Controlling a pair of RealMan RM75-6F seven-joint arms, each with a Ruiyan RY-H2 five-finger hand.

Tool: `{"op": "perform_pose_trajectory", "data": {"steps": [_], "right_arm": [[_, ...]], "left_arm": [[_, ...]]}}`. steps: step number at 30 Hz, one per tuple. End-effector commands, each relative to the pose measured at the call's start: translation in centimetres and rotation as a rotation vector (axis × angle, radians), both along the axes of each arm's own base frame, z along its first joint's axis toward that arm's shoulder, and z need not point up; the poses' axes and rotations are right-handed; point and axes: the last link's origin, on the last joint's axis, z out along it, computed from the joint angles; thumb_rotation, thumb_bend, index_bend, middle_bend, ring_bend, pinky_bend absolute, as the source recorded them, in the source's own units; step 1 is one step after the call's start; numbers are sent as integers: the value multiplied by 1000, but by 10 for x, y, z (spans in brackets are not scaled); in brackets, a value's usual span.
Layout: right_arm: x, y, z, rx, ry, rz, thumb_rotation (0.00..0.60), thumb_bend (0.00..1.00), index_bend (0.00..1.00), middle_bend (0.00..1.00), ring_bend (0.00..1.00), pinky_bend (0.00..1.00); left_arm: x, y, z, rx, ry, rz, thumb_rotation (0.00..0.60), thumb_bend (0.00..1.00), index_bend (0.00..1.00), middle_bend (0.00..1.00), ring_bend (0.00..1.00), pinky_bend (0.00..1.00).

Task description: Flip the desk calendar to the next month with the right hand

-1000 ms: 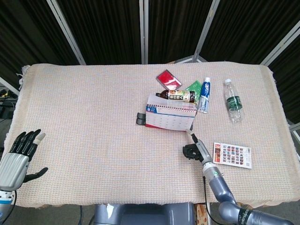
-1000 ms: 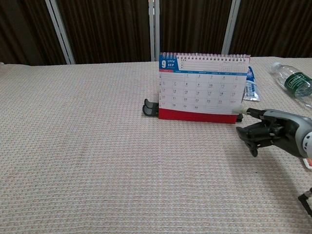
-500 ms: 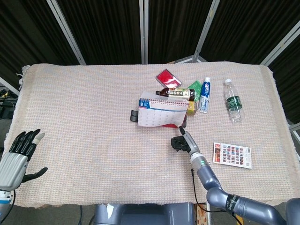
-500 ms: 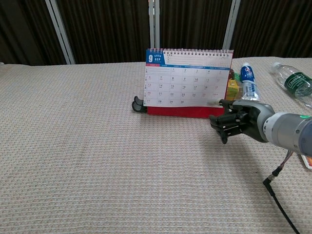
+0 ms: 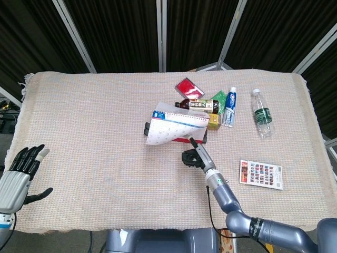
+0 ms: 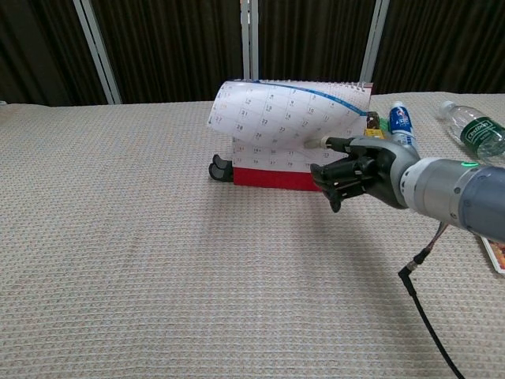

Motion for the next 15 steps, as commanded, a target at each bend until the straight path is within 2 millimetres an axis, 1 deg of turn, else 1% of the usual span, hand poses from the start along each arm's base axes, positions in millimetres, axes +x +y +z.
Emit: {"op": "perform_pose_trajectory", "data": {"steps": [1, 4, 6, 8, 10, 11, 12, 13, 14, 15], "right_arm": [[15, -4, 28, -92, 7, 54, 600, 541, 22, 770, 696, 646], [23, 1, 48, -143, 7, 81, 600, 526, 68, 722, 659, 596], [30, 4, 62, -180, 2, 103, 600, 512, 93, 638, 587, 550], [37, 9, 79, -226, -1, 136, 600, 505, 117, 493, 445, 505], [42, 12, 92, -268, 2, 164, 600, 495, 140, 399, 333, 458], [45, 13, 99, -289, 5, 175, 600, 488, 150, 369, 295, 435], [46, 14, 103, -304, 8, 183, 600, 485, 153, 356, 279, 425], [48, 14, 106, -319, 14, 189, 600, 481, 157, 346, 266, 417], [52, 11, 119, -368, 40, 210, 600, 479, 160, 344, 261, 413], [53, 10, 123, -381, 56, 214, 600, 477, 161, 342, 257, 409]], "left_arm": [[1, 0, 0, 0, 0, -3, 600, 110, 0, 0, 0, 0], [2, -1, -1, -2, 2, -4, 600, 111, 0, 0, 0, 0], [2, -1, -2, -2, 5, -5, 600, 110, 0, 0, 0, 0], [3, 0, -2, 0, 8, -8, 600, 110, 0, 0, 0, 0], [3, 0, -3, 2, 7, -8, 600, 111, 0, 0, 0, 0], [3, 0, -3, 3, 6, -8, 600, 111, 0, 0, 0, 0], [3, 0, -3, 3, 7, -8, 600, 111, 0, 0, 0, 0], [3, 0, -3, 4, 7, -8, 600, 111, 0, 0, 0, 0], [3, -1, -3, 4, 8, -7, 600, 111, 0, 0, 0, 0], [3, 0, -3, 4, 9, -7, 600, 111, 0, 0, 0, 0]]}}
